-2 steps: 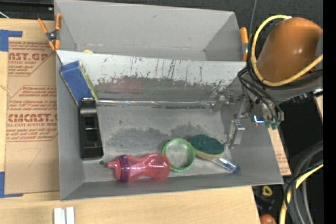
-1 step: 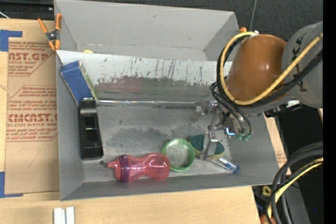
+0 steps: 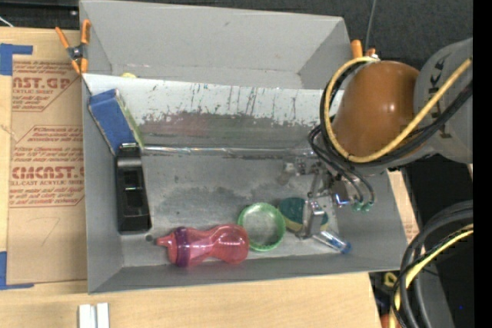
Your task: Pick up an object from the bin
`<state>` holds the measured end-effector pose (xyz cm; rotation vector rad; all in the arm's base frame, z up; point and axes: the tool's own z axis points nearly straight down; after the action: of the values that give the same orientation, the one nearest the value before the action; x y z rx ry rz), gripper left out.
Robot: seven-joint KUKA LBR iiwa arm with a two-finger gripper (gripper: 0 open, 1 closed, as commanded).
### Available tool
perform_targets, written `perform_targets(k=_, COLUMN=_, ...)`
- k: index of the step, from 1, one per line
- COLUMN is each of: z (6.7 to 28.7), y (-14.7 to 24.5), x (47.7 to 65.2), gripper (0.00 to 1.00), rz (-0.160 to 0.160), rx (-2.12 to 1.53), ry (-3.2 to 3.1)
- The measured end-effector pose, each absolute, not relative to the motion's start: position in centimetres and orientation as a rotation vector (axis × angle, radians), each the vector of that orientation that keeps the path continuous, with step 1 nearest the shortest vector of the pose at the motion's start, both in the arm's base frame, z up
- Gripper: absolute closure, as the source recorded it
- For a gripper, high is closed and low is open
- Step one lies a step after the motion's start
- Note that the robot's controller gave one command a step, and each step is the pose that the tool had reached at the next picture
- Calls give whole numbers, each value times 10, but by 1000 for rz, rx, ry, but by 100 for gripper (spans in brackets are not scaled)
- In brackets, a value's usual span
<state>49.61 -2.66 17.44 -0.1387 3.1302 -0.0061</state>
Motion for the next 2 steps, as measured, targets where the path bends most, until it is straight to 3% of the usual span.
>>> perform_targets(k=1, z=121, y=40, x=505, gripper=0, rz=2, rx=74, ry=3139)
perform_targets(k=2, z=111, y=-2, x=487, gripper=0, rz=-11, rx=-289, ry=3116)
